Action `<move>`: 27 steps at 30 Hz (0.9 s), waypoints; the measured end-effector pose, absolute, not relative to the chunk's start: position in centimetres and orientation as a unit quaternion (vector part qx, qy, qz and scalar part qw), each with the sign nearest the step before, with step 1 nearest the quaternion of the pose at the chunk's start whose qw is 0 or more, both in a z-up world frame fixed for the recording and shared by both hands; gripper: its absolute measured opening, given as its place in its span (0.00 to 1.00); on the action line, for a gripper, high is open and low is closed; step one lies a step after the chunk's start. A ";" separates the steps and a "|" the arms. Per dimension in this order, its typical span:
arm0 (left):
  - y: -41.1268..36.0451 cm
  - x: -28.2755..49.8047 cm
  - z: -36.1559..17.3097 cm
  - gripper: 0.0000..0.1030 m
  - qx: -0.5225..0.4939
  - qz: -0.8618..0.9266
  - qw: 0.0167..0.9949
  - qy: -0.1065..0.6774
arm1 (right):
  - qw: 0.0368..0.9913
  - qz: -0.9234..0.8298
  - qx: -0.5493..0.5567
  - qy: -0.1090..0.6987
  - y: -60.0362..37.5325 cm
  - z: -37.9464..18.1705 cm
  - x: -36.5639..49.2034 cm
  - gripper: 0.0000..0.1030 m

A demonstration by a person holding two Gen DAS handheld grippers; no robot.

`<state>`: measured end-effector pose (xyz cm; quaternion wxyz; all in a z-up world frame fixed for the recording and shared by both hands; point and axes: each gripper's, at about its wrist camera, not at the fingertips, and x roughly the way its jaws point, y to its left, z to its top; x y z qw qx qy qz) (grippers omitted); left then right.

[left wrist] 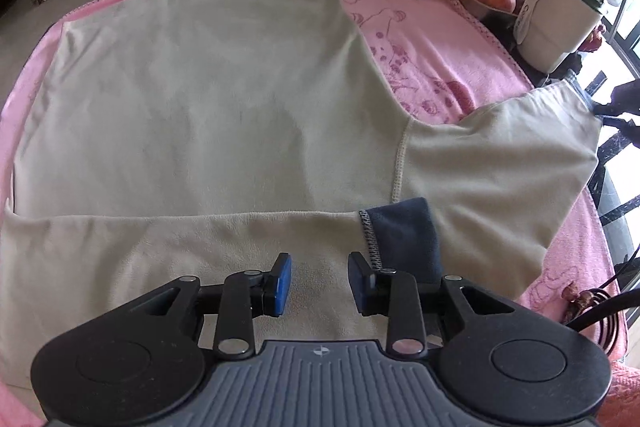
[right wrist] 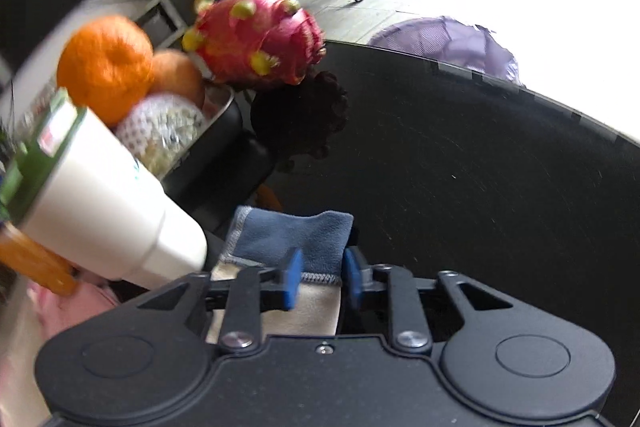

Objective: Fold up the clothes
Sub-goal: 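Move the right gripper to the other sleeve and grasp its navy cuff, then carry the sleeve with the right gripper across the body and release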

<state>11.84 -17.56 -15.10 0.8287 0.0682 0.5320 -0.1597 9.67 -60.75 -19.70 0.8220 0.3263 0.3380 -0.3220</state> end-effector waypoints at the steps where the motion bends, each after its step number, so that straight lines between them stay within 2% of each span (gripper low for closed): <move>1: -17.5 11.9 -15.2 0.30 0.068 -0.159 0.828 0.533 | 0.825 -0.323 0.317 0.340 -60.5 -19.7 9.7 0.10; 2: -17.5 11.9 -15.3 0.30 0.068 -0.158 0.828 0.534 | 0.827 -0.324 0.308 0.340 -60.3 -19.7 9.8 0.05; 6: -16.8 11.2 -14.8 0.30 0.064 -0.159 0.830 0.530 | 0.835 -0.328 0.292 0.331 -59.4 -19.0 9.1 0.04; 13: -12.8 7.6 -11.7 0.30 0.079 -0.165 0.858 0.481 | 0.882 -0.275 0.319 0.212 -54.7 -10.4 2.9 0.03; 17: -8.5 5.5 -9.1 0.30 0.076 -0.161 0.877 0.445 | 0.926 -0.208 0.275 0.152 -46.6 -4.6 -0.1 0.03; 22: -1.6 3.9 -6.3 0.31 0.080 -0.127 0.907 0.394 | 0.966 -0.129 0.191 0.116 -34.6 1.0 -1.6 0.03; 27: 5.5 4.1 -5.4 0.32 0.063 -0.064 0.926 0.366 | 0.979 -0.071 0.149 0.124 -24.0 2.7 -1.5 0.03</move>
